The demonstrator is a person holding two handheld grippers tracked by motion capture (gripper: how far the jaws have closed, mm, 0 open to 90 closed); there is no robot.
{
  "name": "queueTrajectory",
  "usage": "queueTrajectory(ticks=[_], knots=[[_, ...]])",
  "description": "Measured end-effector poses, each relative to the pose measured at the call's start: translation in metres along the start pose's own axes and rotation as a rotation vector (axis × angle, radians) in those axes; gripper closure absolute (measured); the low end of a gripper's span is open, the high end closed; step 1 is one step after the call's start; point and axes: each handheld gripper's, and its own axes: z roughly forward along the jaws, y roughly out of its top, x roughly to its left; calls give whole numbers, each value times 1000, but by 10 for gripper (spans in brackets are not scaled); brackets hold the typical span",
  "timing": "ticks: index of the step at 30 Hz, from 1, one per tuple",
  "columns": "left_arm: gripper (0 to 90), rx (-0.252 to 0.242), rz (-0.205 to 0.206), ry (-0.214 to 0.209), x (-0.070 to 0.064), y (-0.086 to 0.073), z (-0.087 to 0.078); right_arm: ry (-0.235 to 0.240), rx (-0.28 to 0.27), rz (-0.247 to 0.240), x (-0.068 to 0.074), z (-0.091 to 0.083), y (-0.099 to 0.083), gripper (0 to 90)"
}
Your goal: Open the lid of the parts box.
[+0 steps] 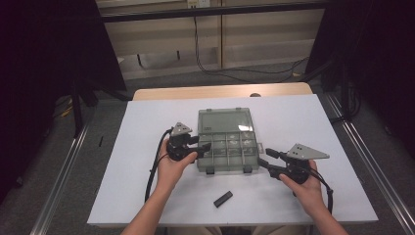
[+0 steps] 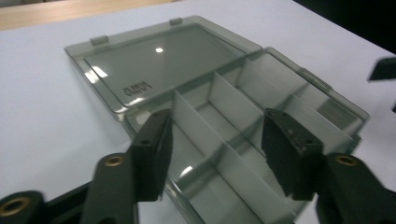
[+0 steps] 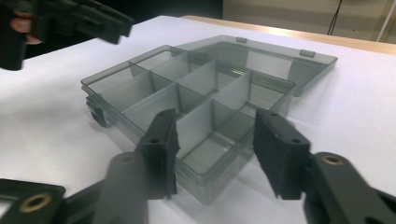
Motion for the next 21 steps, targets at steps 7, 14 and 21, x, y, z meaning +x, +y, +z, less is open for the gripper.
queueTrajectory(ticks=[7, 14, 21], knots=[[309, -6, 16, -51, -14, -7, -9, 17, 7, -1, -3, -9, -4, 322], [250, 20, 34, -77, -22, -14, -12, 2, 13, 11, -3, -16, -7, 207], [193, 34, 69, -96, -31, -19, -14, -17, 17, -8, 0, -20, -7, 138]])
